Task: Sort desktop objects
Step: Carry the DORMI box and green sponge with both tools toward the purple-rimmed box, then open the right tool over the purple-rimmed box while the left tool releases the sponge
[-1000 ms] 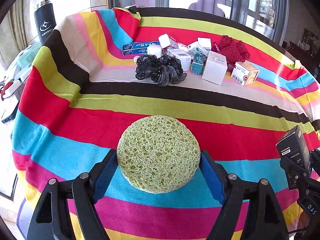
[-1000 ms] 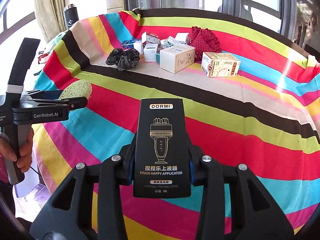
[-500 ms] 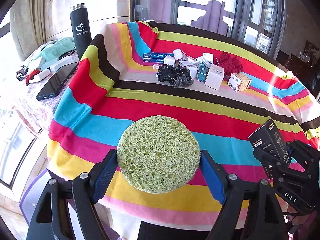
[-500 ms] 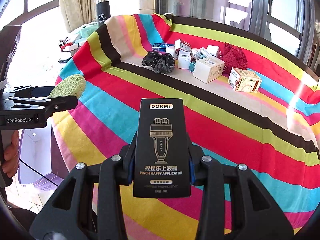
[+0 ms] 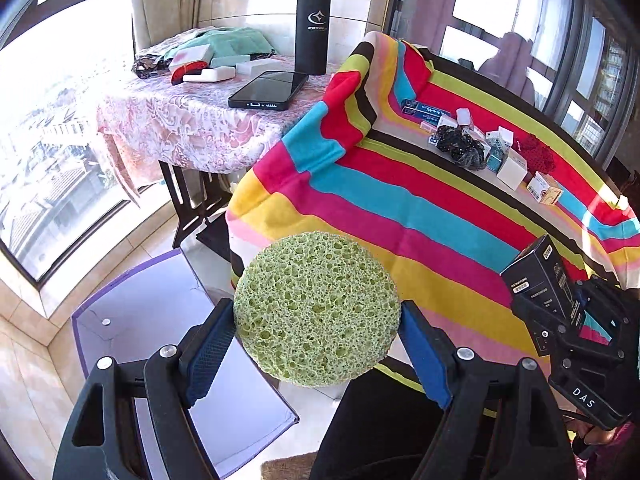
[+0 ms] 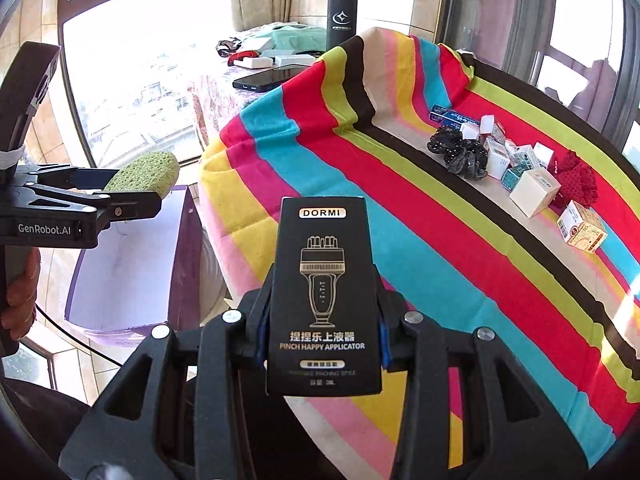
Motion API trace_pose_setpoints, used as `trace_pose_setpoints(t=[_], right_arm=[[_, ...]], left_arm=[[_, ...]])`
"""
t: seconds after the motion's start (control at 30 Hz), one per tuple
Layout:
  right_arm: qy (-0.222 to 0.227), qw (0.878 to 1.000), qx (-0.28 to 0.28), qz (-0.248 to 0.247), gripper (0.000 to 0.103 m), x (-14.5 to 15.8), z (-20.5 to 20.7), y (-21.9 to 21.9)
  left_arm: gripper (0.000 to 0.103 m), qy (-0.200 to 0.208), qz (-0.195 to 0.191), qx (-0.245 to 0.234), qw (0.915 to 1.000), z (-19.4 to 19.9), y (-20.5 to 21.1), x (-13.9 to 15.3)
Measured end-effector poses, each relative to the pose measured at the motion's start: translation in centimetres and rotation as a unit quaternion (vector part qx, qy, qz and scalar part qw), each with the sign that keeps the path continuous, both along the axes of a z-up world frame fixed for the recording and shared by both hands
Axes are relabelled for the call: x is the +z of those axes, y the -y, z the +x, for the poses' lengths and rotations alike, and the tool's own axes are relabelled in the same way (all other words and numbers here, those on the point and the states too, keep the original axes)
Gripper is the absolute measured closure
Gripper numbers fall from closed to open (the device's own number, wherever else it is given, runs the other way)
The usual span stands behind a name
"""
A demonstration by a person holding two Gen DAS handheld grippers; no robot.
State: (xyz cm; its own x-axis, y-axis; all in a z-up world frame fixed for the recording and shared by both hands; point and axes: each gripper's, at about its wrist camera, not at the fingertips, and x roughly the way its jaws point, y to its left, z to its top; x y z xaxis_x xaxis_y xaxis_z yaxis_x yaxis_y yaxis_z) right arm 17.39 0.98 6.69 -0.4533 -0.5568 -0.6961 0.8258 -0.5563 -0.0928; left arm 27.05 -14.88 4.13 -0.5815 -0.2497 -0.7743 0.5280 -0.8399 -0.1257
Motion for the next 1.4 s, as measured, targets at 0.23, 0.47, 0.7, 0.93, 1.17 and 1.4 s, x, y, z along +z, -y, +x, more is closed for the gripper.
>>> trace_pose_setpoints(t=[0.23, 0.47, 0.7, 0.93, 1.17, 1.4], right_arm=[[0.009, 0.990, 0.131, 0.052, 0.060, -2.3, 4.4, 7.8], [0.023, 0.968, 0.232, 0.094, 0.060, -4.3, 8.2, 14.4], [0.034, 0.952, 0.281, 0.116, 0.060, -5.9, 10.3, 19.8], [0.085, 0.947, 0.296, 0.097, 0.049, -6.5, 10.8, 21.7], [0.119, 0.957, 0.259, 0.046, 0.038, -5.2, 8.3, 19.6], [0.053, 0.980, 0.187, 0.032, 0.036, -3.5, 5.4, 14.4]], left_arm=[[0.021, 0.015, 0.011, 0.091, 0.9956, 4.4, 6.3, -1.8], [0.021, 0.019, 0.011, 0.167, 0.9858, 8.0, 11.0, -2.9], [0.021, 0.020, 0.018, 0.241, 0.9702, 11.6, 15.2, -4.0], [0.019, 0.004, 0.059, 0.293, 0.9542, 14.4, 18.3, -5.2], [0.019, 0.047, 0.040, 0.296, 0.9532, 12.8, 18.4, -5.4], [0.019, -0.040, 0.026, 0.162, 0.9856, 7.2, 12.9, -1.8]])
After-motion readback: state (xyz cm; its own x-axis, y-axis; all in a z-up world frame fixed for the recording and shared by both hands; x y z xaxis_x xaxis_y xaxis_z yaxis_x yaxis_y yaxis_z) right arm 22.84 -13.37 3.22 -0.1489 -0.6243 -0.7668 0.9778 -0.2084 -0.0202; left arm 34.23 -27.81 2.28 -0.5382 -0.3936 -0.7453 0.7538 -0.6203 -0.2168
